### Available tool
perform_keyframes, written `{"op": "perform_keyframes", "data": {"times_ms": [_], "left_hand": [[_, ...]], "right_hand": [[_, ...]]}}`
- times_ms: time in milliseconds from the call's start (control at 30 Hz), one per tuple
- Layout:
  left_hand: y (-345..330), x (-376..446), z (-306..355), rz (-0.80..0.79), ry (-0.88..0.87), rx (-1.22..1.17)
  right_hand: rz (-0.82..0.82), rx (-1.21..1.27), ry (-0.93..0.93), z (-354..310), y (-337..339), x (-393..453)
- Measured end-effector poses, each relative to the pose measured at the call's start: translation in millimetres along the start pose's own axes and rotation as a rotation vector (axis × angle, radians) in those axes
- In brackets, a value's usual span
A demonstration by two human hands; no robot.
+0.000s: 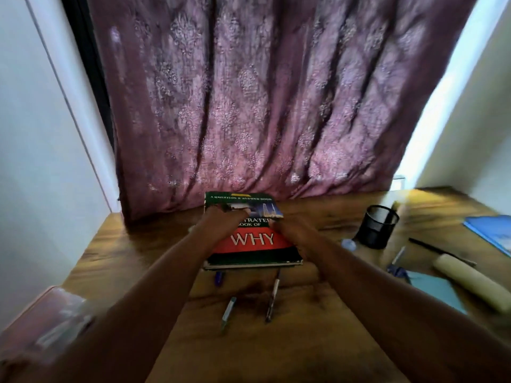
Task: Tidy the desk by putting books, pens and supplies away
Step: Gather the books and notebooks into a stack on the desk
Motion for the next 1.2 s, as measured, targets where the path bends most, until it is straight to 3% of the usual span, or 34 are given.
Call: {"op": "perform_keyframes", "data": {"times_ms": [333,600,800,1000,1200], "left_hand": [[-230,-86,99,-0.147,-0.108,-0.046],[-456,-141,158,-0.277,-0.226,-0.013],[-548,-183,193,-0.326,-0.193,0.186],[-648,-167,203,-0.429,-0.205,0.236],[-730,-142,204,-0.459,-0.197,0.269]], "right_hand": [[0.275,0.004,0.034,42,283,-53],[0.448,-0.236,0.045,99,519,-91],[0.496,-0.24,0.035,138,626,-87],[0.546,-0.206,0.007,173,705,-49],[0.597,-0.554,-0.037,188,766,14]]}}
Point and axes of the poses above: each hand's wrist, its own x-axis towards the middle knuckle, its own y-axis out of the back of the hand, z = x × y, the point moved 7 cm from there along x, towards the middle knuckle, and after that the axes turned 4 degrees about z, right-handed, at the moved point
